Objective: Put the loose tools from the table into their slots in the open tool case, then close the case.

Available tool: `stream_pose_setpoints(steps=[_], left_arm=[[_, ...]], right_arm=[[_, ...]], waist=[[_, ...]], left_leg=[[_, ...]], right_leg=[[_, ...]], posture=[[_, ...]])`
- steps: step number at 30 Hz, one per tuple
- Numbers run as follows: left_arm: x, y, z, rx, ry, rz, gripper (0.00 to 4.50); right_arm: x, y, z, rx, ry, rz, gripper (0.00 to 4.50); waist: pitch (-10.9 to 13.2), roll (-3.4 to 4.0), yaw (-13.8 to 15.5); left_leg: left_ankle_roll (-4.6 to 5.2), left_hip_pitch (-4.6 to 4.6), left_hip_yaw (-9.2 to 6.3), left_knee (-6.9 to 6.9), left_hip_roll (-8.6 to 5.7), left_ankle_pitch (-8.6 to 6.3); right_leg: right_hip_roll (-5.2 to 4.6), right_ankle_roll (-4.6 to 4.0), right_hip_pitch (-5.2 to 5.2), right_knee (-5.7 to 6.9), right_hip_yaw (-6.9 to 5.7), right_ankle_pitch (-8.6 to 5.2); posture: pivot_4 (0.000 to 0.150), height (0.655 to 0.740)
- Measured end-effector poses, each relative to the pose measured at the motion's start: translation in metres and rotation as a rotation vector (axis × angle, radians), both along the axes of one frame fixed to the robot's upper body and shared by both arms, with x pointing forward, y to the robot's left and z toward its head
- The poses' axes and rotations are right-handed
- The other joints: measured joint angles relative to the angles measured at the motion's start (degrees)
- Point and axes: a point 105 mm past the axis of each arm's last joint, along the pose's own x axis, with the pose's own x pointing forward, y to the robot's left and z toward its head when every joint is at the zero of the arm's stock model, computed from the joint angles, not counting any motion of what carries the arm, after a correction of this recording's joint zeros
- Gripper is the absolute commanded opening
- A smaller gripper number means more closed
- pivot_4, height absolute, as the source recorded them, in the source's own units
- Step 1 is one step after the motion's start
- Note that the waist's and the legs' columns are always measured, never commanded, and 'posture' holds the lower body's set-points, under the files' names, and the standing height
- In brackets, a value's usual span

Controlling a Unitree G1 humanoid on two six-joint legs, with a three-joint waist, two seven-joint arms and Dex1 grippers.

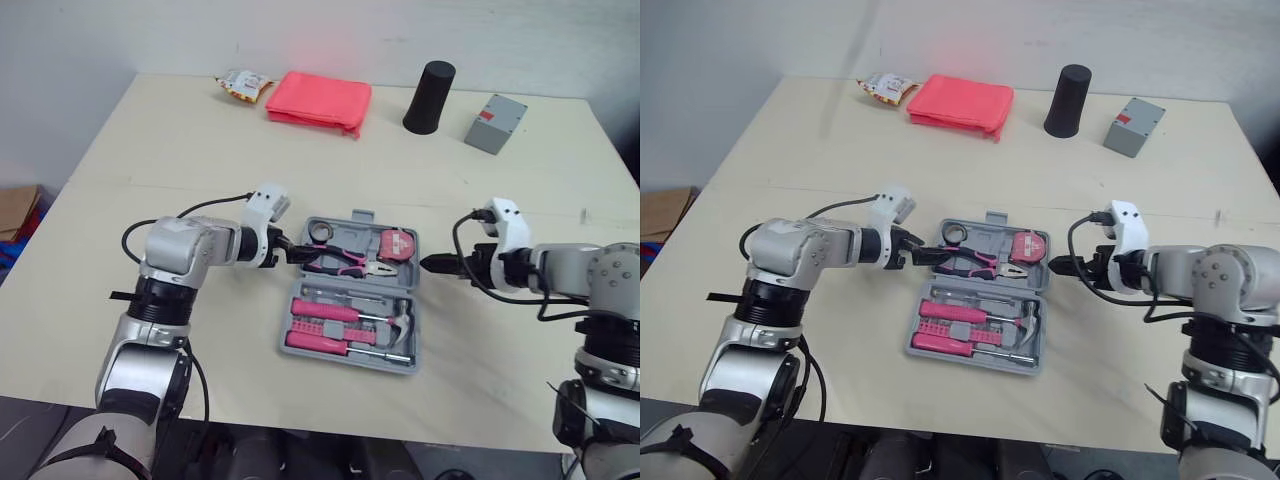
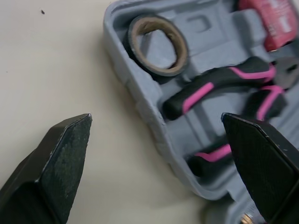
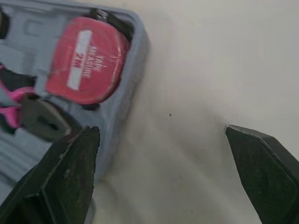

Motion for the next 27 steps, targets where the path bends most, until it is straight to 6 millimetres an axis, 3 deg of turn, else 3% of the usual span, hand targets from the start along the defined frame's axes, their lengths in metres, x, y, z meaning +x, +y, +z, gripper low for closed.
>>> stream_pose_setpoints(steps=[16, 27], left_arm=[[0.009, 0.015, -0.005, 0.167, -0.072, 0.091, 4.5], [0.009, 0.018, -0.01, 0.159, -0.085, 0.12, 4.5]], right_arm=[[0.013, 0.017, -0.005, -0.067, 0.039, -0.038, 4.46], [0.015, 0.029, -0.007, -0.094, 0.044, -0.034, 4.46]], waist=[[0.0, -0.01, -1.3], [-0.04, -0.06, -1.66]], left_leg=[[0.08, 0.3, 0.38, 0.56, 0.02, 0.18], [0.07, 0.57, 0.71, 0.55, 0.1, 0.17]], right_leg=[[0.02, 0.09, 0.05, 0.78, 0.47, 0.06], [0.09, 0.09, 0.04, 0.97, 0.79, 0.06]], posture=[[0.15, 0.74], [0.15, 0.74]])
